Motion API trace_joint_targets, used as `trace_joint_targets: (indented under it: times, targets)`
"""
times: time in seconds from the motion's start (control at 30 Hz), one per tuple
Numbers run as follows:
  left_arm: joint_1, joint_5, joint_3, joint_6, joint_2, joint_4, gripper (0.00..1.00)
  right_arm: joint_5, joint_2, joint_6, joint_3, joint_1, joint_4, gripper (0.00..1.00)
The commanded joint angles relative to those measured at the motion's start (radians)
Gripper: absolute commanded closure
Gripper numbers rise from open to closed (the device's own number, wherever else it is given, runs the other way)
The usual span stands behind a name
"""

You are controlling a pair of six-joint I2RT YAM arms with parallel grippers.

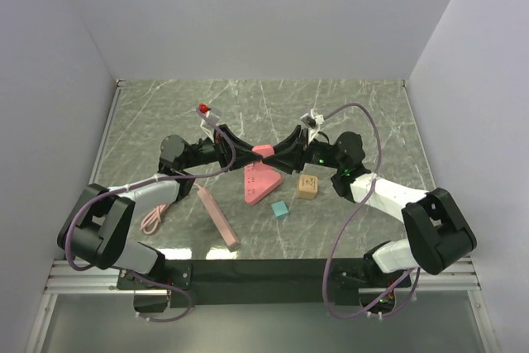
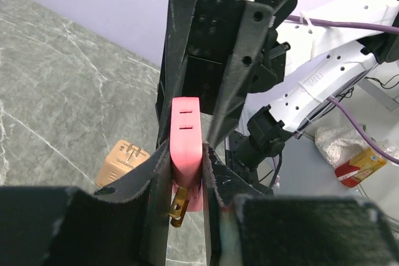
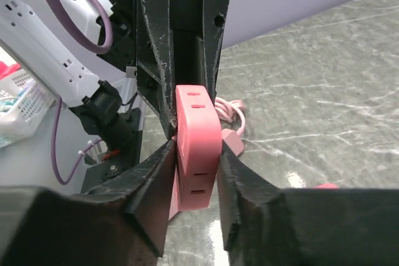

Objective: Insert the plug

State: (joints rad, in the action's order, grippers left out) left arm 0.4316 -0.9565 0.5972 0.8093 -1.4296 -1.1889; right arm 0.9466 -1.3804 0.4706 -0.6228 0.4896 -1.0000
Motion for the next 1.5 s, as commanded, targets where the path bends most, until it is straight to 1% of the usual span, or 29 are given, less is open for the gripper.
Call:
trace_joint_targets:
  times: [0.0, 0.03, 0.07, 0.13, 0.17, 0.2, 0.3, 0.53, 0.57, 0.6, 0.63, 0.67, 0.73, 0.77, 0.83, 0.87, 0.97, 1.0, 1.07, 1.1, 1.13, 1.17, 1.2, 1.23, 1.3, 1.37, 1.4, 1.43, 1.47]
  targets:
    - [0.006, 0.013, 0.012, -0.007, 0.012, -0.055, 1.00, 0.054, -0.008, 0.010, -0.041, 0.012, -0.065, 0.63]
    - [0.006, 0.015, 0.010, -0.004, 0.012, -0.058, 1.00, 0.054, -0.009, 0.010, -0.040, 0.012, -0.069, 0.66]
    - [0.006, 0.024, 0.010, -0.002, 0.011, -0.060, 1.00, 0.050, -0.009, 0.010, -0.040, 0.014, -0.071, 0.77]
    - [0.006, 0.038, 0.010, -0.010, 0.017, -0.042, 1.00, 0.040, -0.009, 0.010, -0.038, 0.014, -0.066, 0.90]
    - [0.006, 0.050, 0.012, -0.034, 0.021, -0.020, 1.00, 0.032, -0.006, 0.004, -0.041, 0.014, -0.055, 1.00]
    - [0.009, 0.080, 0.015, -0.053, 0.027, 0.042, 1.00, 0.023, 0.000, -0.003, -0.046, 0.015, -0.026, 1.00]
    - [0.013, 0.125, 0.024, -0.125, 0.057, 0.142, 0.99, -0.015, 0.023, -0.036, -0.045, 0.018, 0.018, 1.00]
    - [0.021, 0.151, 0.032, -0.148, 0.063, 0.178, 0.99, -0.100, 0.038, -0.029, -0.051, 0.020, 0.070, 1.00]
    - [0.021, 0.147, 0.030, -0.148, 0.063, 0.176, 0.97, -0.106, 0.040, -0.029, -0.052, 0.020, 0.075, 1.00]
    - [0.021, 0.144, 0.033, -0.151, 0.063, 0.178, 0.89, -0.123, 0.041, -0.027, -0.052, 0.020, 0.080, 1.00]
    - [0.021, 0.147, 0.033, -0.159, 0.067, 0.186, 0.77, -0.132, 0.044, -0.027, -0.054, 0.020, 0.092, 1.00]
    - [0.021, 0.159, 0.033, -0.173, 0.072, 0.204, 0.47, -0.143, 0.047, -0.032, -0.054, 0.017, 0.101, 1.00]
    - [0.021, 0.173, 0.027, -0.186, 0.086, 0.216, 0.19, -0.186, 0.058, -0.035, -0.048, 0.012, 0.119, 1.00]
    - [0.021, 0.185, 0.026, -0.206, 0.093, 0.233, 0.08, -0.198, 0.067, -0.035, -0.049, 0.007, 0.130, 1.00]
    - [0.021, 0.196, 0.018, -0.231, 0.113, 0.250, 0.05, -0.216, 0.076, -0.024, -0.046, -0.017, 0.132, 1.00]
    - [0.019, 0.214, 0.013, -0.251, 0.121, 0.271, 0.01, -0.218, 0.090, -0.009, -0.048, -0.028, 0.130, 1.00]
    - [0.003, 0.261, 0.001, -0.288, 0.146, 0.320, 0.01, -0.258, 0.135, -0.036, -0.052, -0.046, 0.184, 1.00]
    - [-0.008, 0.269, -0.007, -0.289, 0.162, 0.321, 0.01, -0.284, 0.150, -0.062, -0.067, -0.045, 0.275, 1.00]
    - [-0.062, 0.275, -0.040, -0.271, 0.179, 0.307, 0.01, -0.356, 0.184, -0.116, -0.077, -0.045, 0.349, 1.00]
    - [-0.082, 0.288, -0.053, -0.260, 0.199, 0.289, 0.01, -0.377, 0.193, -0.128, -0.087, -0.045, 0.421, 1.00]
    - [-0.097, 0.318, -0.063, -0.259, 0.210, 0.299, 0.01, -0.411, 0.201, -0.135, -0.094, -0.043, 0.455, 1.00]
    - [-0.105, 0.370, -0.063, -0.280, 0.221, 0.339, 0.00, -0.431, 0.207, -0.141, -0.106, -0.043, 0.495, 1.00]
    - [-0.096, 0.538, -0.053, -0.310, 0.236, 0.400, 0.01, -0.465, 0.205, -0.141, -0.133, -0.037, 0.582, 1.00]
    - [-0.082, 0.626, -0.042, -0.343, 0.239, 0.533, 0.03, -0.492, 0.207, -0.139, -0.146, -0.031, 0.624, 1.00]
    - [-0.041, 0.816, -0.031, -0.416, 0.233, 0.616, 0.13, -0.583, 0.199, -0.139, -0.181, -0.005, 0.743, 1.00]
    - [-0.039, 0.818, -0.060, -0.407, 0.229, 0.623, 0.20, -0.643, 0.193, -0.136, -0.199, 0.012, 0.814, 1.00]
    - [-0.039, 0.811, -0.069, -0.397, 0.230, 0.614, 0.25, -0.693, 0.189, -0.132, -0.221, 0.023, 0.884, 1.00]
    - [-0.040, 0.783, -0.076, -0.375, 0.228, 0.603, 0.38, -0.713, 0.175, -0.129, -0.235, 0.027, 0.918, 1.00]
    - [-0.037, 0.776, -0.083, -0.363, 0.227, 0.598, 0.43, -0.727, 0.167, -0.127, -0.250, 0.030, 0.949, 1.00]
